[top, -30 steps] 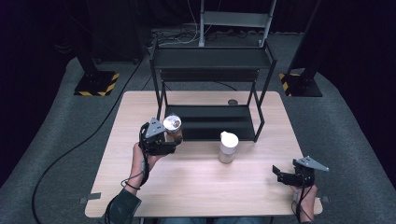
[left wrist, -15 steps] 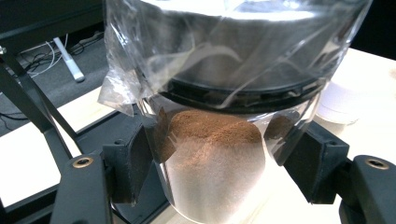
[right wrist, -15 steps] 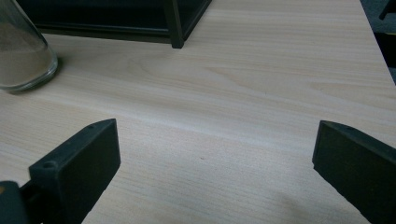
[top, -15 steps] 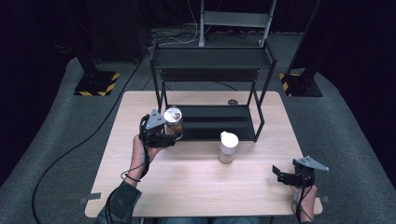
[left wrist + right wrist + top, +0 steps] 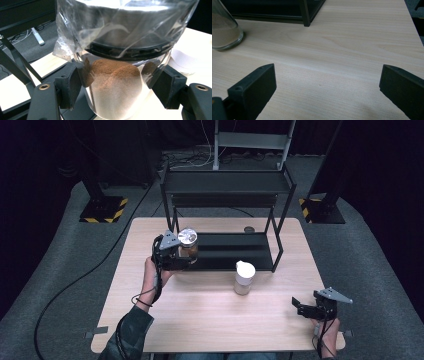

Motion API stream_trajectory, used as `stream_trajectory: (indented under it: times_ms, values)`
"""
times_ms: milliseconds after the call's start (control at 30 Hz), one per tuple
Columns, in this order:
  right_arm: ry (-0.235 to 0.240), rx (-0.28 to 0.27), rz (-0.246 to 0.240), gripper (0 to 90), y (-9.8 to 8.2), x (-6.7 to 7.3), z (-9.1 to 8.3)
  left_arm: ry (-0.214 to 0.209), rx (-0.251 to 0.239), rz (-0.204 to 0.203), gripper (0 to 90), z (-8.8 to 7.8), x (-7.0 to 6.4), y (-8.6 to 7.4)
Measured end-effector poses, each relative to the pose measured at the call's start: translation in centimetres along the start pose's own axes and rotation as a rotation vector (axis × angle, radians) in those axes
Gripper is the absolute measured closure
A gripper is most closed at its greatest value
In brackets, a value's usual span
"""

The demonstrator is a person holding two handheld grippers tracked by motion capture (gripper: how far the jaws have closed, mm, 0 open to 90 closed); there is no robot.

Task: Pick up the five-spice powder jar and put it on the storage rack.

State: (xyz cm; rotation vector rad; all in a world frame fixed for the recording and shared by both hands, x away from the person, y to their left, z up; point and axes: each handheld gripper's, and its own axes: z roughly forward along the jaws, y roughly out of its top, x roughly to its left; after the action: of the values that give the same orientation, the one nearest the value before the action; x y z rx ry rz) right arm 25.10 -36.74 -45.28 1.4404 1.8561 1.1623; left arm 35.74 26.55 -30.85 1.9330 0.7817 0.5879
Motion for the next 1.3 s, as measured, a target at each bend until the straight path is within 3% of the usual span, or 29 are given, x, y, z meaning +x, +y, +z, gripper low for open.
stream_trajectory:
  times_ms: [900,1300]
  values:
    - [0.001,-0.005,0.007,0.0,-0.1,-0.1,0.0,-0.022,-0.011,-0.014,30.2,0.5,2.3,2.9]
    - [0.002,-0.008,0.008,0.0,-0.1,-0.1,-0.1,-0.049,-0.031,-0.021,30.2,0.0,3.5,4.1]
